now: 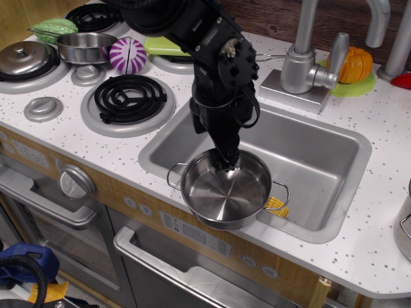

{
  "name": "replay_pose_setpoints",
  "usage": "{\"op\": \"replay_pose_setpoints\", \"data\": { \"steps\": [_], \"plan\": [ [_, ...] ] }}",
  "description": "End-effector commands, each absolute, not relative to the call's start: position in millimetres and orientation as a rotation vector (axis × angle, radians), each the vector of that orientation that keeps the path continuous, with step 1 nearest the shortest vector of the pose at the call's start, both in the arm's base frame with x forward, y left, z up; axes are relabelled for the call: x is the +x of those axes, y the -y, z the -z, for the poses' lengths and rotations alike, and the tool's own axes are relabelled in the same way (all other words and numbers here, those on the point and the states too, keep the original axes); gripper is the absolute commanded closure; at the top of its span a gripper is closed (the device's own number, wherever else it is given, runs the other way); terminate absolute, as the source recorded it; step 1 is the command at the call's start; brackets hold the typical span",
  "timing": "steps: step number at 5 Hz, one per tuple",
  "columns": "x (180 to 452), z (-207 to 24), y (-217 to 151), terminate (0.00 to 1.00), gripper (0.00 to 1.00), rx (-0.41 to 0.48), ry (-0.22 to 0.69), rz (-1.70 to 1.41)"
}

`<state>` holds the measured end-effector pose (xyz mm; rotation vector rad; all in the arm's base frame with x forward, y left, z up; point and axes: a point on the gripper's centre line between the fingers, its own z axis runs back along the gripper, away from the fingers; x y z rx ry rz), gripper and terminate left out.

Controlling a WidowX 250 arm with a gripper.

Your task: Put pan in sink

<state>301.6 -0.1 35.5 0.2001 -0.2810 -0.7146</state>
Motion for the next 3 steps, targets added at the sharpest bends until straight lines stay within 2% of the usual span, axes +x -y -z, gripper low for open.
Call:
{"op": "replay_pose_setpoints", "data": {
  "steps": [1, 2, 3],
  "plan": [
    [313, -33, -6, 0.0, 0.0, 0.134, 0.31, 0.682],
    [315, -22, -8, 0.0, 0.0, 0.087, 0.308, 0.661],
    [316, -22, -9, 0.0, 1.0, 0.076, 0.28, 0.638]
  ]
}}
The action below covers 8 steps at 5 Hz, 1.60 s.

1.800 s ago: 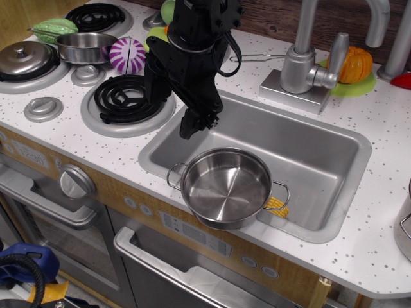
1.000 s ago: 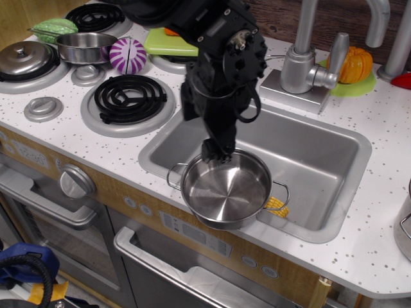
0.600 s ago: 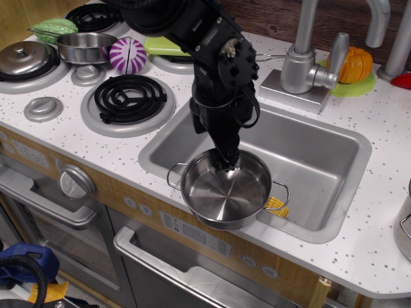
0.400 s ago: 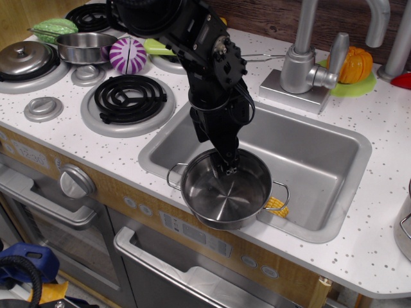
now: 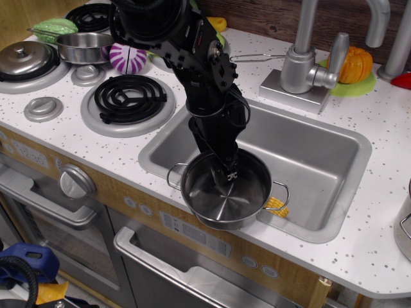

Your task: Put pan in sink

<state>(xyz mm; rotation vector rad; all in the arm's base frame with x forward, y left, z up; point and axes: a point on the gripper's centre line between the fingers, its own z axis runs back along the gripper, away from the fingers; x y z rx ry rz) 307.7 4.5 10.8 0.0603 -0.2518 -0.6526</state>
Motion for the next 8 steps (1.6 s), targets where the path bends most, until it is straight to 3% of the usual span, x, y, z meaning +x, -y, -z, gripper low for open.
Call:
{"op": "replay_pose_setpoints", "data": {
  "steps": [1, 3, 4, 5, 6, 7, 8],
  "plan": [
    [317, -22, -8, 0.0, 1.0, 0.074, 0.277, 0.626],
    [333, -39, -18, 0.0, 1.0, 0.098, 0.258, 0.616],
    [357, -52, -27, 0.0, 1.0, 0.178, 0.291, 0.605],
    [387, -55, -37, 0.0, 1.0, 0.239, 0.339, 0.627],
    [410, -39, -42, 0.0, 1.0, 0.249, 0.398, 0.657],
    [425, -22, -47, 0.0, 0.0, 0.229, 0.455, 0.683],
    [419, -16, -45, 0.0, 0.0, 0.218, 0.483, 0.653]
  ]
}}
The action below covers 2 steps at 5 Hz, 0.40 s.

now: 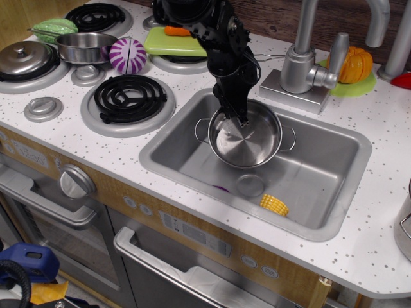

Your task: Put pan in sink

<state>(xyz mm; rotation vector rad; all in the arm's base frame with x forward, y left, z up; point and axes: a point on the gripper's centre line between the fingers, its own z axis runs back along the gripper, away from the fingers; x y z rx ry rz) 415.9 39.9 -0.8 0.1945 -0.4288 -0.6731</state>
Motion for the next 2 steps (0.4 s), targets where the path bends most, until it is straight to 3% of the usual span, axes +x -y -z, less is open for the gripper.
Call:
{"op": "replay_pose_setpoints", "data": {
  "steps": [1, 2],
  "plan": [
    [419.2, -16.4, -44.6, 0.0, 0.0, 0.218, 0.483, 0.653],
    [419.2, -16.4, -44.6, 1.0, 0.0, 0.218, 0.483, 0.653]
  ]
}}
